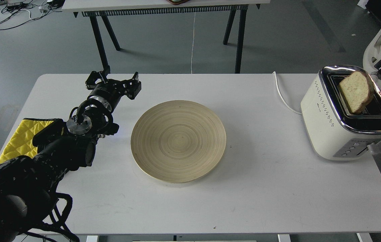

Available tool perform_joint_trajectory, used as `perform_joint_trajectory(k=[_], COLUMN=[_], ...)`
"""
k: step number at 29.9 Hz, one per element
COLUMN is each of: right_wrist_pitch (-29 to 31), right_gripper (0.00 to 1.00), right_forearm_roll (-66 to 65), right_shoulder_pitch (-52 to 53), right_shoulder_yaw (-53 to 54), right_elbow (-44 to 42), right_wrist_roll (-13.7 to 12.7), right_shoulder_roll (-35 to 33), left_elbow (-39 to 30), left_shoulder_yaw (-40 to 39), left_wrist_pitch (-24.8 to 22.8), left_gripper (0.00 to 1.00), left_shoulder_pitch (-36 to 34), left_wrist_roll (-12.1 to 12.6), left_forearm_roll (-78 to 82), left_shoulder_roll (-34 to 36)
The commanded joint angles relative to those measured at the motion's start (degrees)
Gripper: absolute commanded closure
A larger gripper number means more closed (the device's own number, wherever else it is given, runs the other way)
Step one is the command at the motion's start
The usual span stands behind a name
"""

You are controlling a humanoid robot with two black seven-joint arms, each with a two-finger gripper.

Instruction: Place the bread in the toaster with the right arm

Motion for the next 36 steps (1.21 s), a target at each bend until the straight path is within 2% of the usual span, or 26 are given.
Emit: perform_joint_trajectory(k=[1, 6, 11, 14, 17, 19, 22, 24, 28, 31, 36], right_wrist_pitch=[-0.04, -0.04, -0.13, 0.14, 1.19, 4.69, 13.21, 19.88, 35.16, 45.73, 48.3], right_gripper=[0.0, 0.0, 0.0, 0.0, 0.0, 0.0, 0.0, 0.0, 0.0, 0.0, 0.0], right_forearm_roll=[0.28, 3.87, 18.0, 31.44, 37.36, 38.16, 38.34, 38.51, 47.97, 53.36, 53.72], right_shoulder_pitch=[0.11, 0.11, -0.15, -1.47, -5.24, -7.97, -13.41, -17.89, -25.89, -28.98, -30.04], right_shoulder_yaw=[1.23, 6.85, 14.23, 18.27, 21.97, 24.69, 29.52, 34.08, 43.32, 46.23, 46.41], right_elbow=[0.32, 3.12, 5.95, 4.72, 1.91, -0.11, -4.94, -10.02, -21.62, -28.66, -30.97], right_wrist_roll=[-0.01, -0.19, -0.1, 1.39, 5.25, 6.31, 7.19, 8.86, 9.04, 9.22, 10.09], right_shoulder_roll=[0.18, 2.81, 10.35, 17.38, 23.71, 28.02, 33.38, 37.42, 44.99, 47.28, 48.87], left_elbow=[0.0, 0.0, 0.0, 0.0, 0.0, 0.0, 0.0, 0.0, 0.0, 0.0, 0.0], left_shoulder_yaw=[0.0, 0.0, 0.0, 0.0, 0.0, 0.0, 0.0, 0.0, 0.0, 0.0, 0.0], left_wrist_pitch=[0.0, 0.0, 0.0, 0.0, 0.0, 0.0, 0.0, 0.0, 0.0, 0.0, 0.0], left_gripper=[0.0, 0.0, 0.0, 0.0, 0.0, 0.0, 0.0, 0.0, 0.0, 0.0, 0.0], left_shoulder_pitch=[0.0, 0.0, 0.0, 0.0, 0.0, 0.0, 0.0, 0.0, 0.0, 0.0, 0.0], left_wrist_roll=[0.0, 0.0, 0.0, 0.0, 0.0, 0.0, 0.0, 0.0, 0.0, 0.0, 0.0], left_forearm_roll=[0.01, -0.08, 0.01, 0.01, -0.08, 0.01, 0.01, 0.01, -0.08, -0.08, -0.08], left_shoulder_roll=[0.0, 0.0, 0.0, 0.0, 0.0, 0.0, 0.0, 0.0, 0.0, 0.0, 0.0])
